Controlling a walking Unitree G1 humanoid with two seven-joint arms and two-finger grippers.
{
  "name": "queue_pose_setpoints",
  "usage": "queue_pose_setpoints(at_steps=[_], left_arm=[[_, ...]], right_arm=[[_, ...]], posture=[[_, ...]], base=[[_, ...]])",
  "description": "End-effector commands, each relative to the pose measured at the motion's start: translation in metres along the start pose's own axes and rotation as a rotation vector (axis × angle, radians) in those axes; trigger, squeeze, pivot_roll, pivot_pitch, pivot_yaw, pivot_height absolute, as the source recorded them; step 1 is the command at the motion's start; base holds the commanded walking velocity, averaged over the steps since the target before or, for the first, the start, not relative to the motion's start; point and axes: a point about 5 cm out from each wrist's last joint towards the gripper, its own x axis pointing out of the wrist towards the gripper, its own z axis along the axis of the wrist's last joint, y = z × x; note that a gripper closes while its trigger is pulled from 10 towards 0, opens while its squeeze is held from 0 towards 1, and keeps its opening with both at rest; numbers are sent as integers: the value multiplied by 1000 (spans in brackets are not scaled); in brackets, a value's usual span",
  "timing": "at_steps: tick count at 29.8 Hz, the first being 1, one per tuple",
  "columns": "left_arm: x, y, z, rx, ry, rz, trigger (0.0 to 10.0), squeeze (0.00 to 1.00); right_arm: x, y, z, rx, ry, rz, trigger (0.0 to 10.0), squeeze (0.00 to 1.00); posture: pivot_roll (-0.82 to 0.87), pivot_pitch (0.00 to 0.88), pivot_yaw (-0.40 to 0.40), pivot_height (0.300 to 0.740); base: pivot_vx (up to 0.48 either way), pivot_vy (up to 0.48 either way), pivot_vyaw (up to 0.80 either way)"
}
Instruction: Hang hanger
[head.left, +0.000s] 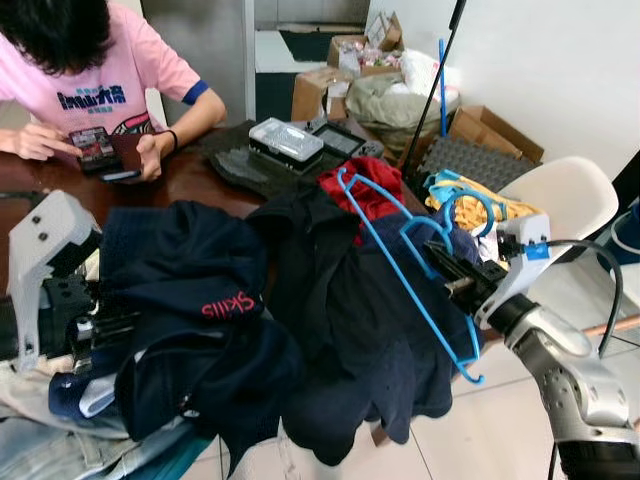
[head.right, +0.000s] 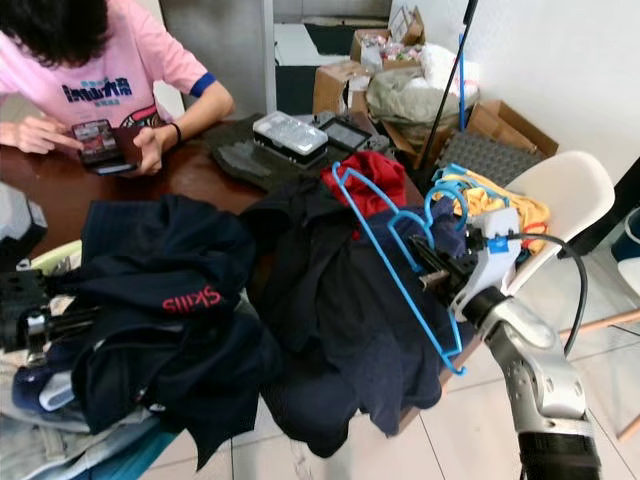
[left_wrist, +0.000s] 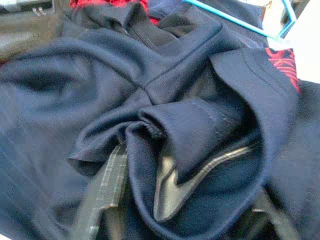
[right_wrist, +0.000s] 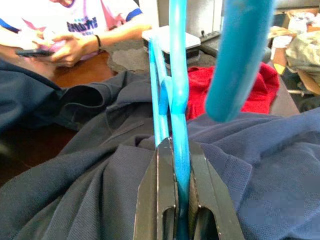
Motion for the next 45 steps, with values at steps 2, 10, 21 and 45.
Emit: queue_pose_setpoints(at_steps=[2, 10, 21, 45], left_arm=[[6, -1, 3, 16, -44, 12, 10000, 1000], [-18, 13, 12, 20, -105, 137, 10000, 545], [-36, 57, -12, 6, -71, 503, 10000, 0], [22, -9, 13, -45, -307, -156, 10000, 0]], right_arm=[[-3, -2, 2, -2, 3, -7, 10000, 0], [-6, -1, 0, -2, 14, -9, 10000, 0], [1, 1, 0, -2, 20, 14, 10000, 0], [3, 1, -1, -7, 23, 22, 10000, 0]], posture=[[119, 142, -77, 740], [122, 153, -76, 740], [135, 145, -89, 740], [132, 127, -99, 740]], base=[[0, 0, 0], [0, 0, 0], [0, 0, 0], [0, 0, 0]])
